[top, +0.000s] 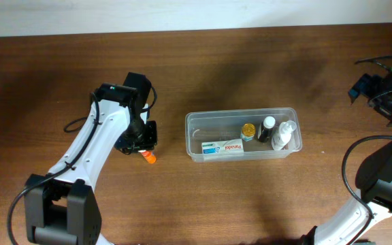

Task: Pack container
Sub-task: 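Grasp the orange tube with the left gripper and lift it, then carry the tube into the container beside the jar and release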

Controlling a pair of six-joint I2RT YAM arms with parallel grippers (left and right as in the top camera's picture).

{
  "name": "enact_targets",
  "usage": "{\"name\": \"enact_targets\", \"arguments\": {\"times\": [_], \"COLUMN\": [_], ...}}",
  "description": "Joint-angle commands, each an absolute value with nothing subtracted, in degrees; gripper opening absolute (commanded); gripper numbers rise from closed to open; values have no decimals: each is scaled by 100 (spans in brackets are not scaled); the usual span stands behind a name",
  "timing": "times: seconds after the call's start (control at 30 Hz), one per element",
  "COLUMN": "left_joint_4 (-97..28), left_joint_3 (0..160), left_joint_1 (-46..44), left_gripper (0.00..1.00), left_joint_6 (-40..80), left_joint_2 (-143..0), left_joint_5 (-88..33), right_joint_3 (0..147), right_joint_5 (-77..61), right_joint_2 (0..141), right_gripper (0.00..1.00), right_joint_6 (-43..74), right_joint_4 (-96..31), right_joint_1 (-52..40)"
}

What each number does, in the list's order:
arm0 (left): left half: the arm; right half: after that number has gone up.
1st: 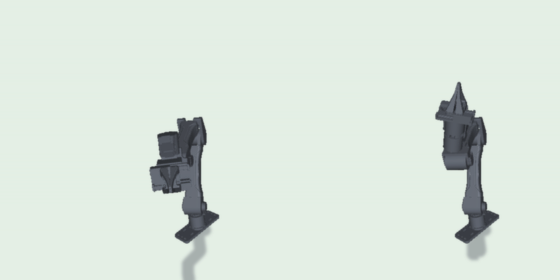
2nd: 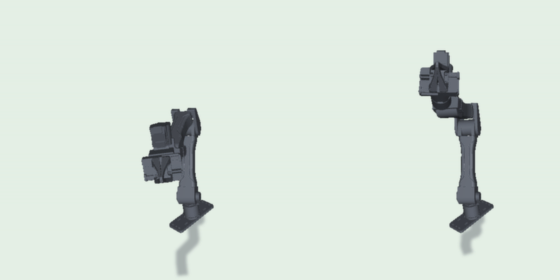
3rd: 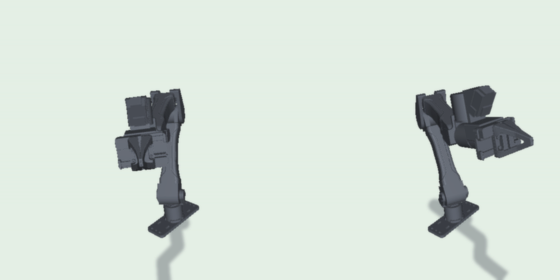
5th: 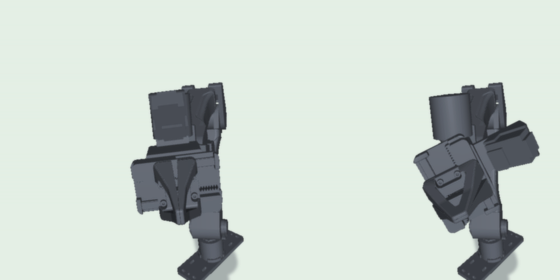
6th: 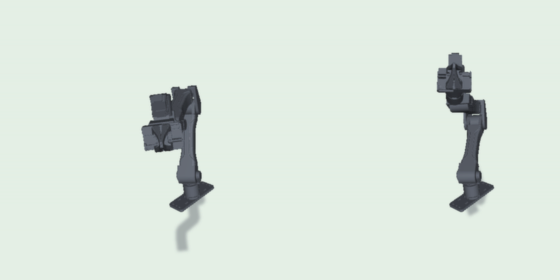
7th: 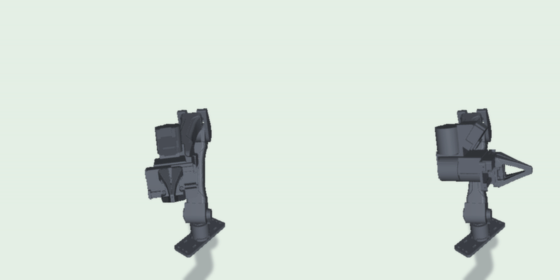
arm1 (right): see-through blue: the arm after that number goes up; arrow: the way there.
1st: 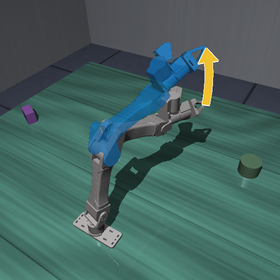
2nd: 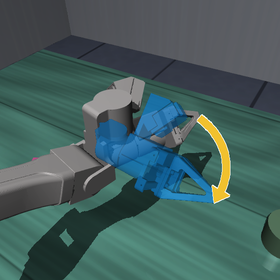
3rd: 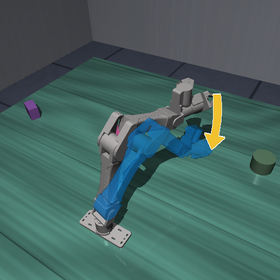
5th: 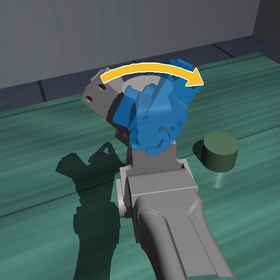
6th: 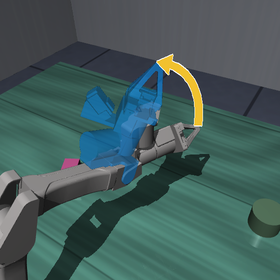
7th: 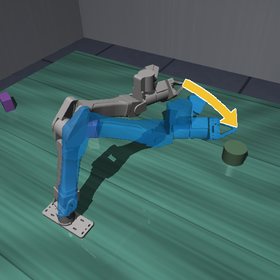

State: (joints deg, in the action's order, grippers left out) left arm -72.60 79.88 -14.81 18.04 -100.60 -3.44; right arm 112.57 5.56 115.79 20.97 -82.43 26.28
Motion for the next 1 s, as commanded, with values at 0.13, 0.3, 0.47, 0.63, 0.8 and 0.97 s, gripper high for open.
{"name": "enact_targets", "arguments": {"times": [0.13,0.3,0.47,0.63,0.8,0.97], "left_joint_4": [-7513,-7920,-8259,-8038,-7494,-7046], "left_joint_3": [8943,9988,11056,11548,11705,11705], "left_joint_1": [-1485,-1485,-1592,-1944,-2460,-3015], "left_gripper": [35,35,35,35,35,35], "left_joint_6": [1704,1575,1573,1507,1516,1514], "left_joint_2": [-9988,-9988,-9988,-9988,-9988,-9990], "left_joint_5": [-325,-327,-333,-327,-375,-495], "right_joint_3": [11260,11260,11260,11260,11260,11260], "right_joint_5": [585,585,585,585,585,585], "right_joint_2": [11557,11557,11557,11557,11557,11557], "right_gripper": [98,98,98,98,98,98], "right_joint_6": [2152,2152,2152,2152,2152,2152], "right_joint_4": [-8243,-8243,-8241,-8241,-8243,-8243], "right_joint_1": [2626,2626,2626,2626,2626,2626]}}
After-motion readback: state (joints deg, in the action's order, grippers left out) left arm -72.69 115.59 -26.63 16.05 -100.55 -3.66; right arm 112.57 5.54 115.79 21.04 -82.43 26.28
